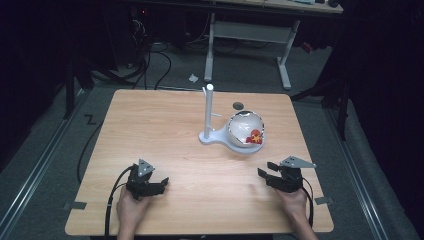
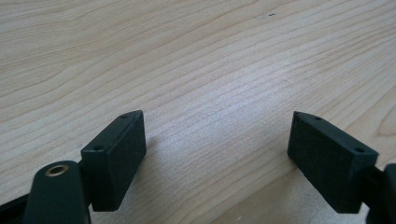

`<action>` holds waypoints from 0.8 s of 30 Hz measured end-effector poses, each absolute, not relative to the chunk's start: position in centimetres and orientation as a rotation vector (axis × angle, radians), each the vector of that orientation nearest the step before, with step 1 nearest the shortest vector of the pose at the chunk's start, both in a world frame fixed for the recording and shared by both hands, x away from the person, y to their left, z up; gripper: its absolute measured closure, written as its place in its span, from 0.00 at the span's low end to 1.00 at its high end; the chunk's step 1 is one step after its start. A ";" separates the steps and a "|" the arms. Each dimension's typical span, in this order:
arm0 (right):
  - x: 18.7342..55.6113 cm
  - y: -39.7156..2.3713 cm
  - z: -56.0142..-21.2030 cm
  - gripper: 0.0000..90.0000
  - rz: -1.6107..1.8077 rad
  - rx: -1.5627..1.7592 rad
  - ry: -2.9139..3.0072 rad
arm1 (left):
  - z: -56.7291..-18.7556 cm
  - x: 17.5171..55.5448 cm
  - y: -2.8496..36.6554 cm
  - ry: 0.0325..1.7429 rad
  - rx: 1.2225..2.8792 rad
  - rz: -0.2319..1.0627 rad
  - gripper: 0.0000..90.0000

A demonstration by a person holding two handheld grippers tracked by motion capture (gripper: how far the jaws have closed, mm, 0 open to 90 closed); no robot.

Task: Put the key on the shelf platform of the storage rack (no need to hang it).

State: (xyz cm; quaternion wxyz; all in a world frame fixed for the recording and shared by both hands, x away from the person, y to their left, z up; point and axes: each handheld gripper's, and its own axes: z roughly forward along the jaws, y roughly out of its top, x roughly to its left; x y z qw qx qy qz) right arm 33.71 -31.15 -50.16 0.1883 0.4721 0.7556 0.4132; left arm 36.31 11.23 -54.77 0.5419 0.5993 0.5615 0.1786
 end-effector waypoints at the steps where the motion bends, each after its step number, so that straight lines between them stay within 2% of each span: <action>1: 33.8 -31.0 -50.3 0.52 1.159 1.318 2.132 | -54.8 36.3 11.2 1.334 1.423 0.424 0.22; 24: 34.5 -28.5 -52.8 0.48 0.984 1.253 2.235 | -54.8 36.3 11.2 1.334 1.422 0.424 0.22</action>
